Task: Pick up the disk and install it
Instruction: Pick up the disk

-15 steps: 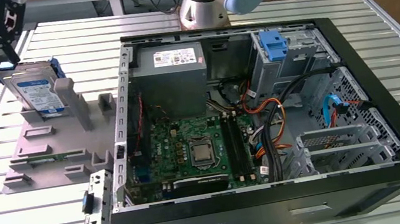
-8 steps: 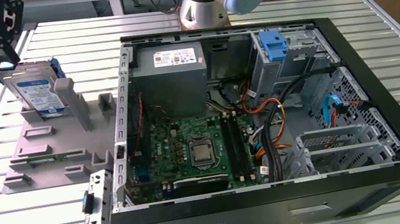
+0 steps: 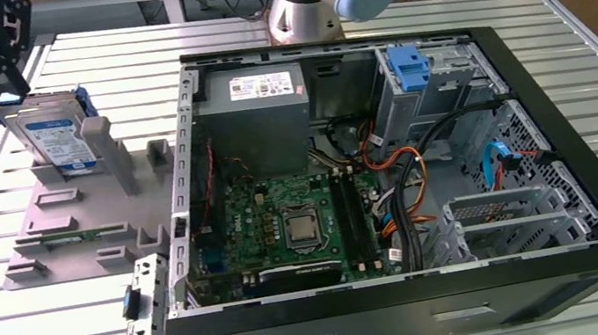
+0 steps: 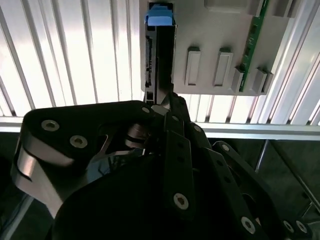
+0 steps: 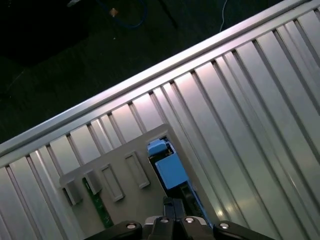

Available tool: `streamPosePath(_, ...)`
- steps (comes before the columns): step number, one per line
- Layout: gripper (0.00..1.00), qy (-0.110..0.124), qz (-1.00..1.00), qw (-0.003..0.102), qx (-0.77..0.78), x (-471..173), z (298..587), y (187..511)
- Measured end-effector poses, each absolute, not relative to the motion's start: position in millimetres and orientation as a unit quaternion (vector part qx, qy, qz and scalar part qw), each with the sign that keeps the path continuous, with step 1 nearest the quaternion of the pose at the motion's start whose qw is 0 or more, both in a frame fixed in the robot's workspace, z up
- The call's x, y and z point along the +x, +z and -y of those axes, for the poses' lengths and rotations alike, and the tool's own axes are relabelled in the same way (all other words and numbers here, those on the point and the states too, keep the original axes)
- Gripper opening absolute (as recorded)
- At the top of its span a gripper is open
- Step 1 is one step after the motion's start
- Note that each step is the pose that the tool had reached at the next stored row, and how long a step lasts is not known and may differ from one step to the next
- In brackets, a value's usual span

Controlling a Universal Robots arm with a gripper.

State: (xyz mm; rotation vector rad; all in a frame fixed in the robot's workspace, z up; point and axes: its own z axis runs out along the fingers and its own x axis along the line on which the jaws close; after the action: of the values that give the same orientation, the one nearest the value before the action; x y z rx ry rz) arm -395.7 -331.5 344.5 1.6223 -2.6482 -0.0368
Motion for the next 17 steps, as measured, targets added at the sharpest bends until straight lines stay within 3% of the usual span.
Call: streamPosePath(17, 0.11, -0.01, 0.782, 0.019, 0.624, -395.7, 331.6, 343.8)
